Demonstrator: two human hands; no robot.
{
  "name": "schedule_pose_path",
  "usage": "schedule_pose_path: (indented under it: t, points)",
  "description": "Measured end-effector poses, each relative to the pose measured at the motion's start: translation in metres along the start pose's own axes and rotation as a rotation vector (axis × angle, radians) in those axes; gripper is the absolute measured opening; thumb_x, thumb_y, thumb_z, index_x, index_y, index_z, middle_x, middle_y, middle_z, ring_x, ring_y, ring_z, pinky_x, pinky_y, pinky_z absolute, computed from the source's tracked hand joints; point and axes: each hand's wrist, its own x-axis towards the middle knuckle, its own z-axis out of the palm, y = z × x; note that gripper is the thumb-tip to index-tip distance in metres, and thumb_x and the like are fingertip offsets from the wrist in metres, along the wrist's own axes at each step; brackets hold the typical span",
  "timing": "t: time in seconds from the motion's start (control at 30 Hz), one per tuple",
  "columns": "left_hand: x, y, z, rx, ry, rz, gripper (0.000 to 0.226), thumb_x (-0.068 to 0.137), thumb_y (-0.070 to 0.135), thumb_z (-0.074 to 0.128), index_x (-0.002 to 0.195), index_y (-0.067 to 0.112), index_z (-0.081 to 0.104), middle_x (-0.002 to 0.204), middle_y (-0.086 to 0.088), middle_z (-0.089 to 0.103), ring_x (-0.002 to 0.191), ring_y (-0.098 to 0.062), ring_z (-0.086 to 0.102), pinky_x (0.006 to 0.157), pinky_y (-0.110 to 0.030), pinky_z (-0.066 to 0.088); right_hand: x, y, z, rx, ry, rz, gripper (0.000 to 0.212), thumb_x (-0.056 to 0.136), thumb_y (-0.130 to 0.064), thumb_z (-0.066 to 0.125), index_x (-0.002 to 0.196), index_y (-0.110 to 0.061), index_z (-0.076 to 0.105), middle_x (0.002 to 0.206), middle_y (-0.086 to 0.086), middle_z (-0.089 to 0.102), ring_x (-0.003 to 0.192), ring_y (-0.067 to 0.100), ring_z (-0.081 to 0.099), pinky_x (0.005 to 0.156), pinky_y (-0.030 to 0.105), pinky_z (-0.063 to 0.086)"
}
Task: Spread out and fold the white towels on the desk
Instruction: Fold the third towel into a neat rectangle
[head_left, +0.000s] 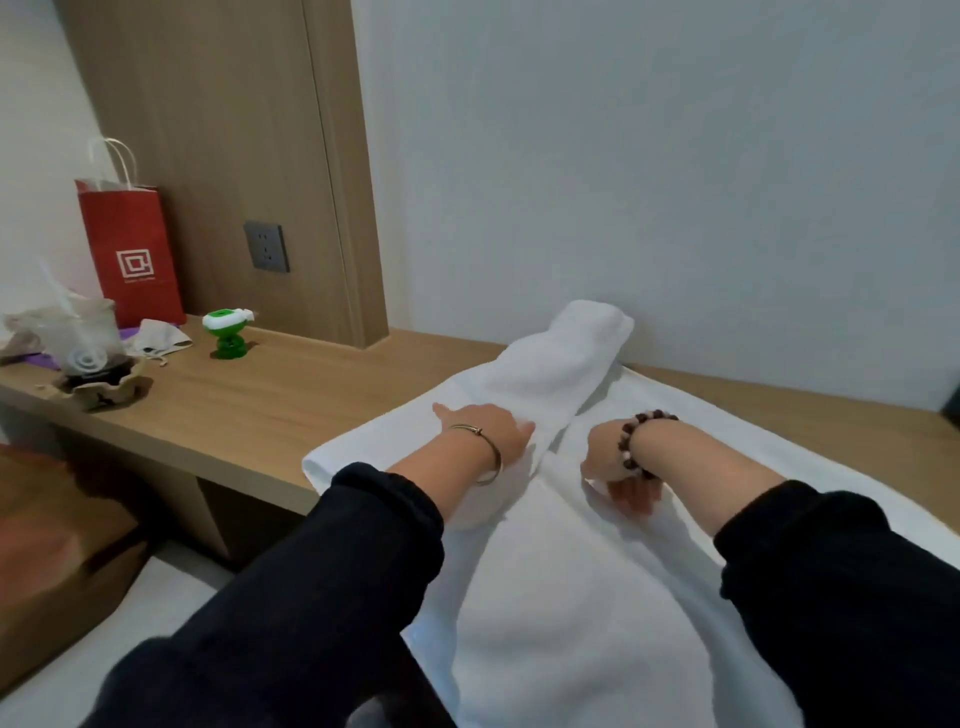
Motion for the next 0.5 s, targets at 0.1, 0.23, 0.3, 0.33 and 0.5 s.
schedule_pose_path:
  t: [0.1, 0.23, 0.3, 0.33, 0.5]
  points:
    - [-0.010, 0.010, 0.015, -0.209, -0.107, -0.111, 0.087, 0.081, 0.074, 0.035, 0.147, 0.019, 0.021, 0.153, -0.008, 0.025, 0.138, -0.036, 0.023, 0.109, -0.059, 0.019, 0.007, 0.013, 0.005, 0.048, 0.239, -0.005, 0.022, 0.091, -0.019, 0.037, 0.090, -0.010, 0.057, 0.101, 0.012, 0.065, 0.083, 0.026, 0.061, 0.068, 0.029, 0.046]
    - [-0.017, 0.015, 0.045, -0.077, -0.100, -0.061, 0.087, 0.083, 0.073, 0.028, 0.150, 0.027, -0.002, 0.159, 0.001, -0.010, 0.144, -0.031, -0.012, 0.105, -0.067, -0.002, 0.000, 0.033, 0.038, -0.153, 0.275, 0.047, 0.039, 0.083, -0.012, 0.049, 0.122, -0.012, 0.046, 0.128, 0.012, 0.046, 0.115, 0.029, 0.047, 0.083, 0.038, 0.045]
    - [-0.013, 0.016, 0.051, -0.039, -0.087, -0.004, 0.080, 0.086, 0.071, 0.023, 0.149, 0.032, -0.005, 0.158, 0.003, -0.013, 0.144, -0.029, -0.015, 0.104, -0.068, -0.004, -0.003, 0.034, 0.042, -0.169, 0.303, 0.086, 0.032, 0.087, -0.015, 0.045, 0.119, -0.014, 0.049, 0.124, 0.008, 0.050, 0.112, 0.026, 0.051, 0.081, 0.035, 0.044]
    - [-0.011, 0.018, 0.052, -0.023, -0.089, 0.026, 0.077, 0.086, 0.070, 0.022, 0.149, 0.034, -0.005, 0.158, 0.004, -0.013, 0.144, -0.028, -0.015, 0.104, -0.068, -0.004, -0.005, 0.033, 0.040, -0.173, 0.314, 0.097, 0.028, 0.089, -0.017, 0.042, 0.114, -0.015, 0.053, 0.119, 0.006, 0.055, 0.106, 0.024, 0.054, 0.078, 0.034, 0.044]
    - [0.003, 0.034, 0.055, 0.033, -0.085, 0.211, 0.072, 0.085, 0.071, 0.019, 0.147, 0.042, -0.003, 0.158, 0.009, -0.013, 0.144, -0.025, -0.014, 0.103, -0.069, -0.003, -0.018, 0.050, 0.022, -0.291, 0.272, 0.122, 0.016, 0.087, -0.018, 0.044, 0.092, -0.017, 0.059, 0.089, -0.002, 0.060, 0.078, 0.020, 0.055, 0.068, 0.028, 0.045]
